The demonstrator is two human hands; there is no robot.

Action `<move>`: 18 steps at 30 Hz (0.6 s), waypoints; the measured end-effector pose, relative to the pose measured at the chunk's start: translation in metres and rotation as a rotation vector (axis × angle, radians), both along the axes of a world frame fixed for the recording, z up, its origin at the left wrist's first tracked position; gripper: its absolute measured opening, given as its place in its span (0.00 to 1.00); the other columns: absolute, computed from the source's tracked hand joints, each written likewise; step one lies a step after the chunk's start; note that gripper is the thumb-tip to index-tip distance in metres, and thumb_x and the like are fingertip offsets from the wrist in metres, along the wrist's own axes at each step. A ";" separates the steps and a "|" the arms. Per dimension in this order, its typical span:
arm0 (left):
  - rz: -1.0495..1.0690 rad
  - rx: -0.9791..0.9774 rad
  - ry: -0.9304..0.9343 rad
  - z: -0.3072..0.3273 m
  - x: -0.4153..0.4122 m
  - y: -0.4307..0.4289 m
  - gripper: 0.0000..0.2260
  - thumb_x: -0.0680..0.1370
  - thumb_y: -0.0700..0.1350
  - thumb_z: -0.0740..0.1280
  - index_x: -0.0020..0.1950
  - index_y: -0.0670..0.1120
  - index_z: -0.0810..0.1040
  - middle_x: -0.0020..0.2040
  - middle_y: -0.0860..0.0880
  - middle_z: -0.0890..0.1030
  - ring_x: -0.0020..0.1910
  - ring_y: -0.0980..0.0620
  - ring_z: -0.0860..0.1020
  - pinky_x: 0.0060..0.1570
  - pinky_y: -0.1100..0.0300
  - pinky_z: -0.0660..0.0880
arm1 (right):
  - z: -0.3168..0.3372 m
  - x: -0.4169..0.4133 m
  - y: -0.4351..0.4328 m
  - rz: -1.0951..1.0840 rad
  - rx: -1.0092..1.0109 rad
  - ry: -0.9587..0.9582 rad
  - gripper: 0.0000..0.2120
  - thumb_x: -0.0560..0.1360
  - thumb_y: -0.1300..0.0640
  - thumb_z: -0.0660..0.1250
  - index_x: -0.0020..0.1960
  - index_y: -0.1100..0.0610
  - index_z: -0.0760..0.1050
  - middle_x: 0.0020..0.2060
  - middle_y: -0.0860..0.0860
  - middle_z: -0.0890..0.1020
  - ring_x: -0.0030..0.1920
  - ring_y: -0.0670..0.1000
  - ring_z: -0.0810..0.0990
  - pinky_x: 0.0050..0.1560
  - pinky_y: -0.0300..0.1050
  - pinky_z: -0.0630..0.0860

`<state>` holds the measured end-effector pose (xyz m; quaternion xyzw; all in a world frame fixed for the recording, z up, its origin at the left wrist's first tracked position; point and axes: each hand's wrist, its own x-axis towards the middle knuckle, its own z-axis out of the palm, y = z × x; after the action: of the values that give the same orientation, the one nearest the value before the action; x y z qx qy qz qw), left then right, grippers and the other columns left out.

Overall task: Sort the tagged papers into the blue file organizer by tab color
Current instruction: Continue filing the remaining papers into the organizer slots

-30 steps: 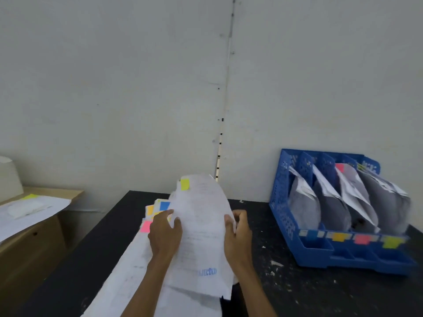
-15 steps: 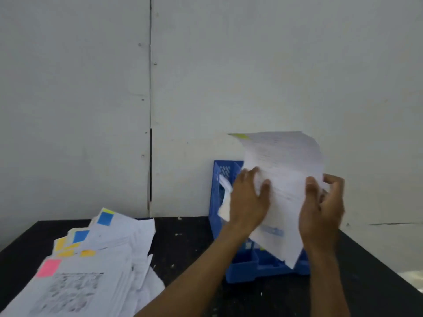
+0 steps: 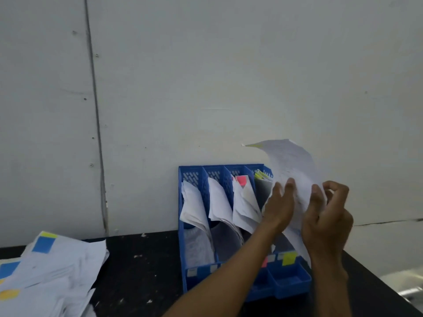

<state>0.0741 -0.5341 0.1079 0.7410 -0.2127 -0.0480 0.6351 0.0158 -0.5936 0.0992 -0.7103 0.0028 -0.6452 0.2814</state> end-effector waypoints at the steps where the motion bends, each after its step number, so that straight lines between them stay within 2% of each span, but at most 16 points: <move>1: -0.017 -0.031 0.000 -0.005 0.008 -0.005 0.53 0.60 0.83 0.43 0.79 0.55 0.51 0.79 0.49 0.57 0.76 0.45 0.60 0.73 0.42 0.58 | -0.004 0.006 -0.005 0.000 0.010 -0.005 0.08 0.82 0.54 0.56 0.56 0.59 0.64 0.38 0.58 0.79 0.33 0.50 0.75 0.32 0.32 0.68; 4: -0.067 -0.076 -0.003 -0.012 0.029 -0.022 0.55 0.57 0.84 0.44 0.79 0.57 0.49 0.79 0.51 0.54 0.77 0.46 0.57 0.74 0.42 0.56 | -0.014 0.021 -0.016 -0.016 0.062 -0.055 0.08 0.83 0.55 0.56 0.56 0.60 0.64 0.37 0.55 0.77 0.31 0.48 0.75 0.31 0.32 0.67; 6: -0.084 -0.121 0.098 -0.016 0.047 -0.033 0.54 0.59 0.84 0.47 0.79 0.56 0.49 0.79 0.50 0.56 0.76 0.45 0.59 0.73 0.41 0.58 | -0.024 0.036 -0.021 -0.003 0.089 -0.022 0.06 0.83 0.56 0.56 0.56 0.59 0.64 0.34 0.52 0.75 0.28 0.44 0.73 0.28 0.32 0.67; 8: -0.056 -0.192 0.200 -0.029 0.070 -0.047 0.57 0.56 0.85 0.50 0.79 0.56 0.51 0.78 0.49 0.58 0.75 0.45 0.61 0.73 0.41 0.59 | -0.040 0.053 -0.024 0.013 0.103 0.118 0.09 0.84 0.51 0.53 0.56 0.57 0.64 0.31 0.52 0.75 0.26 0.47 0.74 0.23 0.39 0.70; 10: -0.001 -0.224 0.257 -0.034 0.079 -0.049 0.58 0.54 0.85 0.51 0.78 0.57 0.52 0.78 0.50 0.60 0.74 0.46 0.62 0.73 0.43 0.58 | -0.059 0.068 -0.030 -0.012 0.098 0.305 0.12 0.83 0.49 0.51 0.56 0.57 0.66 0.31 0.52 0.75 0.28 0.54 0.76 0.24 0.49 0.72; 13: 0.049 -0.263 0.204 -0.028 0.074 -0.044 0.44 0.70 0.77 0.51 0.79 0.55 0.47 0.78 0.50 0.58 0.75 0.47 0.60 0.74 0.45 0.58 | -0.073 0.081 -0.030 0.065 0.157 0.513 0.11 0.82 0.58 0.55 0.63 0.59 0.65 0.40 0.57 0.79 0.34 0.57 0.78 0.31 0.48 0.73; 14: 0.066 -0.270 0.197 -0.030 0.079 -0.045 0.41 0.73 0.74 0.51 0.79 0.55 0.47 0.78 0.50 0.58 0.75 0.47 0.60 0.74 0.45 0.58 | -0.073 0.082 -0.026 0.100 0.165 0.523 0.12 0.82 0.59 0.56 0.64 0.58 0.66 0.45 0.57 0.80 0.39 0.57 0.79 0.34 0.50 0.76; 16: 0.096 -0.294 0.213 -0.043 0.098 -0.050 0.41 0.71 0.75 0.53 0.79 0.54 0.52 0.76 0.49 0.62 0.74 0.46 0.63 0.73 0.45 0.61 | -0.076 0.090 -0.020 0.050 0.125 0.556 0.13 0.80 0.58 0.58 0.64 0.56 0.68 0.53 0.54 0.77 0.45 0.54 0.79 0.41 0.48 0.76; 18: 0.120 -0.281 0.215 -0.054 0.111 -0.053 0.34 0.77 0.68 0.52 0.77 0.51 0.58 0.75 0.45 0.65 0.72 0.43 0.66 0.71 0.44 0.64 | -0.080 0.095 -0.016 -0.099 0.043 0.770 0.09 0.79 0.57 0.61 0.58 0.58 0.72 0.46 0.52 0.78 0.42 0.53 0.78 0.41 0.47 0.75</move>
<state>0.1855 -0.5871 0.0537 0.6469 -0.1037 -0.0588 0.7532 0.1104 -0.6093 0.0190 -0.8935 0.1562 -0.3438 0.2431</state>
